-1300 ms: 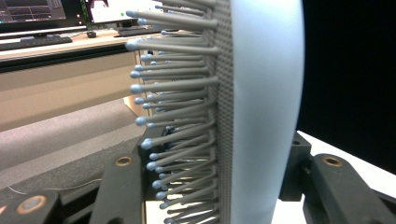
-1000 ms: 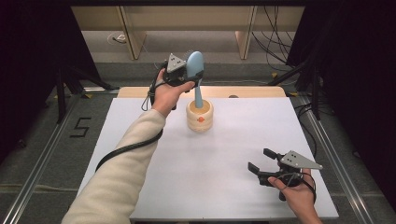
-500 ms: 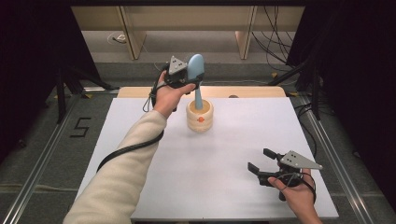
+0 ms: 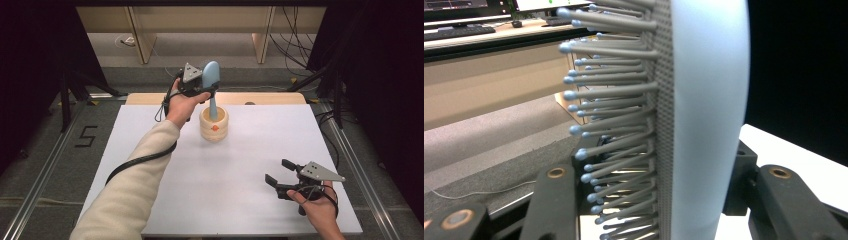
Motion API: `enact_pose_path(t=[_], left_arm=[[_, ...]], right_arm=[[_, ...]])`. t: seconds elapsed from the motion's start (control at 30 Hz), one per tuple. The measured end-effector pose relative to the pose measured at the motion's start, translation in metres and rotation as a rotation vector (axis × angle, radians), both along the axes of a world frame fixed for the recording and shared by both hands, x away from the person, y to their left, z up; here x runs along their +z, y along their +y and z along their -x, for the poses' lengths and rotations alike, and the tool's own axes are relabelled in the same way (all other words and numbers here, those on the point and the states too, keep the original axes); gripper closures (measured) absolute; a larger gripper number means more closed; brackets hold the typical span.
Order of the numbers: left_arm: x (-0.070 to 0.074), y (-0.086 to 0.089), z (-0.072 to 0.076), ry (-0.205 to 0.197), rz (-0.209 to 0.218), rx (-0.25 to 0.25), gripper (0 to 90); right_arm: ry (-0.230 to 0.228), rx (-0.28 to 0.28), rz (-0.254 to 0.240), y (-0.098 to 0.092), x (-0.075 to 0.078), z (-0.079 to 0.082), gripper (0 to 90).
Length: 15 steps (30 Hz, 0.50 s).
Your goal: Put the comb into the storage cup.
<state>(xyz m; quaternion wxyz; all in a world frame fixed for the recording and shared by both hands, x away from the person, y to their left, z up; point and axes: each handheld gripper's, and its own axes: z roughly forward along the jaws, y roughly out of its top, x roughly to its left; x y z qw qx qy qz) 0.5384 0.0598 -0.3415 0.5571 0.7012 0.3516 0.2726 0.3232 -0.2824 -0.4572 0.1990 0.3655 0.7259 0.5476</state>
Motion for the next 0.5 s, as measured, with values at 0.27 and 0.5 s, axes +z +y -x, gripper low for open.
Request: enact_pose_path(t=[0.27,0.5], left_arm=[[-0.0016,-0.0008,-0.0008,-0.001,-0.001,-0.001,49.4],[-0.0057,-0.0019,-0.0017,0.004,-0.004,-0.002,49.4]], right_arm=[[-0.002,0.002,-0.004,0.0001,0.0003,0.0001,15.8],[-0.003,0.001,-0.006,-0.0001,0.0007,0.0004,15.8]])
